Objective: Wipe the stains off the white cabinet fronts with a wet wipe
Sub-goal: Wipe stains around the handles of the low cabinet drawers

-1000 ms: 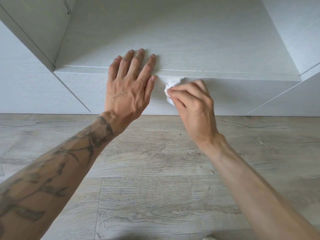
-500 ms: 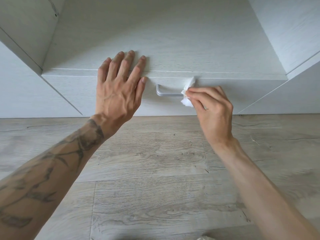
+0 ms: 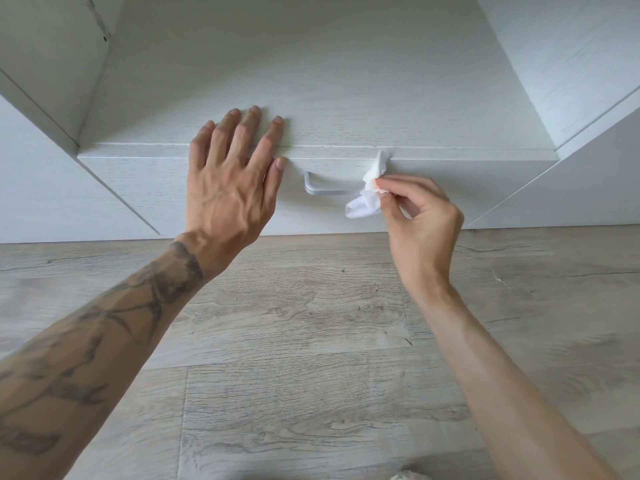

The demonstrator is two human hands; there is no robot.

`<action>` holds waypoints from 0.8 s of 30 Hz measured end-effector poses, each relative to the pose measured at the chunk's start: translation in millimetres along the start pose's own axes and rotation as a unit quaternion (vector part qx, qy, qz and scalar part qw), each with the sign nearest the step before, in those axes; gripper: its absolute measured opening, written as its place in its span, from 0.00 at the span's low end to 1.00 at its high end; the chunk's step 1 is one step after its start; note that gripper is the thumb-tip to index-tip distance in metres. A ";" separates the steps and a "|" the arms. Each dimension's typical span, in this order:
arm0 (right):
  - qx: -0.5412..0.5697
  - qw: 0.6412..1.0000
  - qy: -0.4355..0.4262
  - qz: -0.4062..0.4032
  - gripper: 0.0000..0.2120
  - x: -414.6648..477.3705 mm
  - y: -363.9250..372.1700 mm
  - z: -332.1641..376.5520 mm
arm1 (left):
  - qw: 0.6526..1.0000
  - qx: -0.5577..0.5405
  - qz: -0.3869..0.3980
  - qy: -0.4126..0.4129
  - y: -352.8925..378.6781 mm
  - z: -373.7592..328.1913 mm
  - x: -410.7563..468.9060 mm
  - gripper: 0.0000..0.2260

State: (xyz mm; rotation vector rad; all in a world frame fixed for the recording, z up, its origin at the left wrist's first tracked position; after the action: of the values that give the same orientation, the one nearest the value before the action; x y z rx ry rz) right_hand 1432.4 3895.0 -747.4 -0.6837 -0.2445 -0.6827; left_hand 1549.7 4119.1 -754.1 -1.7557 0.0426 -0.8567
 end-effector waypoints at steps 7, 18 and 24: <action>-0.003 1.000 0.016 -0.008 0.11 -2.7 3.4 -1.3 | 1.000 0.001 0.003 0.000 0.1 -0.6 -0.5 0.24; 0.000 1.000 0.021 -0.010 0.11 -10.1 0.5 -1.7 | 1.000 0.003 0.008 -0.002 1.0 -0.1 -0.2 0.25; -0.004 0.999 0.031 -0.031 0.11 2.6 9.2 3.1 | 1.000 0.005 0.004 -0.003 0.8 0.1 0.0 0.25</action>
State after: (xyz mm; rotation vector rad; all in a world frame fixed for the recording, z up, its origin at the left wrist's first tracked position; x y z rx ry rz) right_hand 1440.5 3900.9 -748.5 -0.6634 -0.2064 -0.7636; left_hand 1550.1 4118.9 -754.7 -1.7483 0.0416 -0.8444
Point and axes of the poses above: each hand's wrist, its own x-axis towards the middle knuckle, its own y-axis out of the palm, z = x × y, the point moved 1 cm from there along x, towards the middle knuckle, and after that the axes turned 9 degrees about -x, right-handed, at the moved point
